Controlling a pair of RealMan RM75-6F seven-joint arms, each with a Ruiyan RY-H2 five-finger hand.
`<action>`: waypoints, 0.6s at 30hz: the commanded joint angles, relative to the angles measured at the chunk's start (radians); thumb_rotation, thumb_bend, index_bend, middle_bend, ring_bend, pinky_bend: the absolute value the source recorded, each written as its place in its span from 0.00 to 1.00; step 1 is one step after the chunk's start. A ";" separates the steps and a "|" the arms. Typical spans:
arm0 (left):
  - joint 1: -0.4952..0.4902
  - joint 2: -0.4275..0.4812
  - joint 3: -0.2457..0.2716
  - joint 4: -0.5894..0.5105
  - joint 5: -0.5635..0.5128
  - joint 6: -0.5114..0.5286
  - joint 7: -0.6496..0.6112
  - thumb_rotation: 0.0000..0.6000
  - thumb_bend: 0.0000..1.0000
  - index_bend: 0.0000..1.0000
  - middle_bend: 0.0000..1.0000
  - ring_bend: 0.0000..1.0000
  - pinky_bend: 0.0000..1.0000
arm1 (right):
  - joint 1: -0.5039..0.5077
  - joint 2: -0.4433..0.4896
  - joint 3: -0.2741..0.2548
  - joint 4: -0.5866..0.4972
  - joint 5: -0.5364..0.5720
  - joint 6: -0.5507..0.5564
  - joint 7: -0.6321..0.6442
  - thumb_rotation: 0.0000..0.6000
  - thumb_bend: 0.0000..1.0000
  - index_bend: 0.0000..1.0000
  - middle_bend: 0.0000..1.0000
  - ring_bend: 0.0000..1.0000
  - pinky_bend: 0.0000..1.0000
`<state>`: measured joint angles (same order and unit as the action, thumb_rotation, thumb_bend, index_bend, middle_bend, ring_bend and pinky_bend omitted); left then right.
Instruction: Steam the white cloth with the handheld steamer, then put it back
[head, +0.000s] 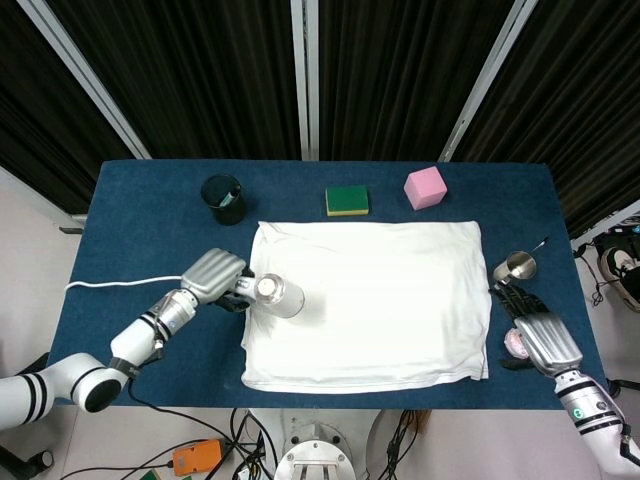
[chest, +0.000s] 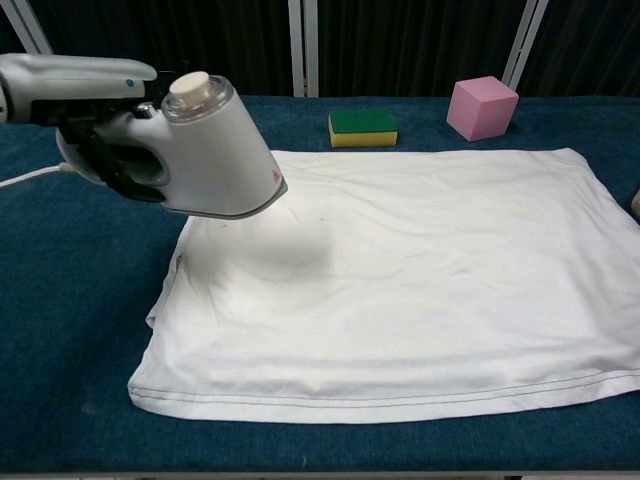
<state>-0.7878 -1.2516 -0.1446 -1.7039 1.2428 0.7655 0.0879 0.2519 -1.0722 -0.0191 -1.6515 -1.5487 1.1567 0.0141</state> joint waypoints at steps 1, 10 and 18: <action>-0.049 -0.056 -0.016 -0.009 -0.077 -0.016 0.089 1.00 0.60 0.83 0.92 0.81 0.65 | 0.040 -0.030 -0.010 0.006 -0.024 -0.053 0.014 1.00 0.52 0.07 0.07 0.02 0.18; -0.179 -0.173 -0.006 0.024 -0.349 -0.010 0.353 1.00 0.60 0.83 0.92 0.81 0.65 | 0.132 -0.098 -0.043 0.011 -0.057 -0.204 -0.024 1.00 0.96 0.13 0.12 0.07 0.19; -0.272 -0.270 0.030 0.074 -0.539 0.062 0.530 1.00 0.59 0.83 0.91 0.81 0.65 | 0.160 -0.140 -0.060 0.022 -0.018 -0.272 -0.102 1.00 0.97 0.16 0.14 0.07 0.19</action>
<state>-1.0242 -1.4858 -0.1329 -1.6524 0.7526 0.8009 0.5657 0.4085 -1.2057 -0.0761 -1.6326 -1.5731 0.8905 -0.0809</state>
